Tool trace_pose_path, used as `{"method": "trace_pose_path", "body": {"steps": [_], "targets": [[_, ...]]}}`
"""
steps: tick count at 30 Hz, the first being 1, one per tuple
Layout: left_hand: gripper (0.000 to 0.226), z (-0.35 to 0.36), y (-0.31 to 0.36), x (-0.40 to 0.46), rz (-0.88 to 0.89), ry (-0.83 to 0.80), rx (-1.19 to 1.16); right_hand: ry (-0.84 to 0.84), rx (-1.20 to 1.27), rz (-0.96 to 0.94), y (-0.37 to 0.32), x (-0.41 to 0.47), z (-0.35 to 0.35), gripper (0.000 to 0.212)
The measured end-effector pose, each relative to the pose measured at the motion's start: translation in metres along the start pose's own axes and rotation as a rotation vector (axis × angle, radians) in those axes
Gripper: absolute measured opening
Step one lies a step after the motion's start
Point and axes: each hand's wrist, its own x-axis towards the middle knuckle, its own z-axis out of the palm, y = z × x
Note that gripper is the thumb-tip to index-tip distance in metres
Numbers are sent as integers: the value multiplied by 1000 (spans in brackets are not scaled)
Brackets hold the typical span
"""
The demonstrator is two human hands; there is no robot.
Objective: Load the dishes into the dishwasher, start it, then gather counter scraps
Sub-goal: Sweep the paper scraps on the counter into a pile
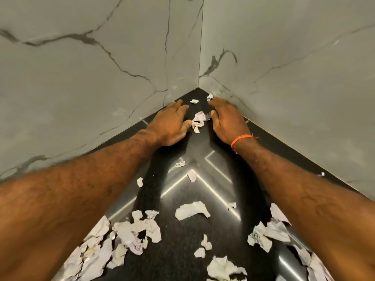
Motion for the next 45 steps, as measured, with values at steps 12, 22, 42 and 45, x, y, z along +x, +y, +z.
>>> {"method": "trace_pose_path", "body": {"steps": [12, 22, 42, 45], "targets": [[71, -8, -13, 45, -75, -164, -205, -388, -195, -39, 0, 60, 20, 49], [61, -13, 10, -65, 9, -206, -280, -486, -3, -148, -43, -26, 3, 51], [53, 8, 9, -194, -48, -115, -278, -507, 184, -106, -118, -122, 3, 48], [47, 8, 23, -225, -45, -109, -316, -560, 265, -71, -127, -155, -10, 50]]}}
